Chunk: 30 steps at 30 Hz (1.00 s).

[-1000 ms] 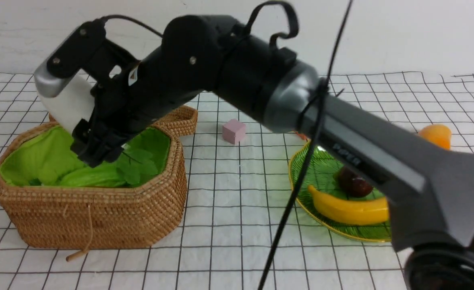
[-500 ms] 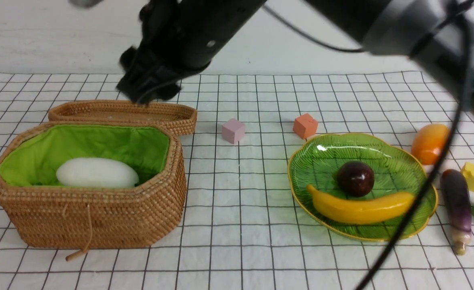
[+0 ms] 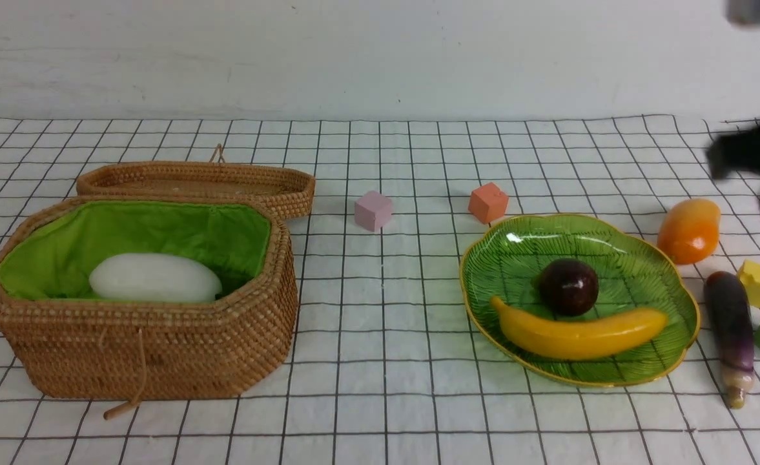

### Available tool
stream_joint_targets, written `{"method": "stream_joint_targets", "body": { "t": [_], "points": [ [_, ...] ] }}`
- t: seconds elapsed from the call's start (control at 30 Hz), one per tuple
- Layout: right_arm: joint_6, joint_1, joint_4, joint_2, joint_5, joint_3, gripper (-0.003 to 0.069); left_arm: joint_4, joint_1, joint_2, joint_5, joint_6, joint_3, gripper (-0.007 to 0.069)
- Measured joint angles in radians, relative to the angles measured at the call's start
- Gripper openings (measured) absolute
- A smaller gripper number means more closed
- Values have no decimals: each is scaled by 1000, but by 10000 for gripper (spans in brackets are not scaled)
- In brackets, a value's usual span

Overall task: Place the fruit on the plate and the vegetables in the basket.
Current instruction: Grab an eggplant with your right arm and place it in the basket on the left.

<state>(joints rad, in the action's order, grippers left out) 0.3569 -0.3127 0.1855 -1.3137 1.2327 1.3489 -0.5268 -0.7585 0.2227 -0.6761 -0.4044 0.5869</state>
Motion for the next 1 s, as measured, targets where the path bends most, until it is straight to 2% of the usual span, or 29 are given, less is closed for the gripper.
{"method": "stream_joint_targets", "body": {
  "t": [0.03, 0.1, 0.13, 0.2, 0.27, 0.37, 0.5, 0.77, 1.0],
  "points": [
    [27, 126, -29, 1, -78, -129, 141, -4, 0, 0, -1, -6, 0, 4],
    [25, 214, -85, -26, -157, -218, 232, -5, 0, 0, -2, -6, 0, 5],
    [22, 234, -93, -30, -176, -226, 242, -5, 0, 0, -2, -6, 0, 5],
    [-28, 329, -185, -95, -268, -286, 358, -6, 0, 0, -2, -6, 0, 5],
    [-89, 377, -247, -161, -312, -296, 428, -6, 0, 0, -2, -6, 0, 6],
    [-165, 422, -301, -250, -386, -296, 472, -6, 0, 0, -2, -6, 0, 6],
    [-188, 436, -318, -335, -453, -293, 475, -8, 0, 0, -2, -6, 0, 8],
    [-193, 436, -329, -475, -564, -292, 435, -10, 0, 0, -2, -6, 0, 16],
    [-193, 436, -313, -522, -588, -280, 340, -10, 0, 0, -5, -6, 0, 18]
  ]
}}
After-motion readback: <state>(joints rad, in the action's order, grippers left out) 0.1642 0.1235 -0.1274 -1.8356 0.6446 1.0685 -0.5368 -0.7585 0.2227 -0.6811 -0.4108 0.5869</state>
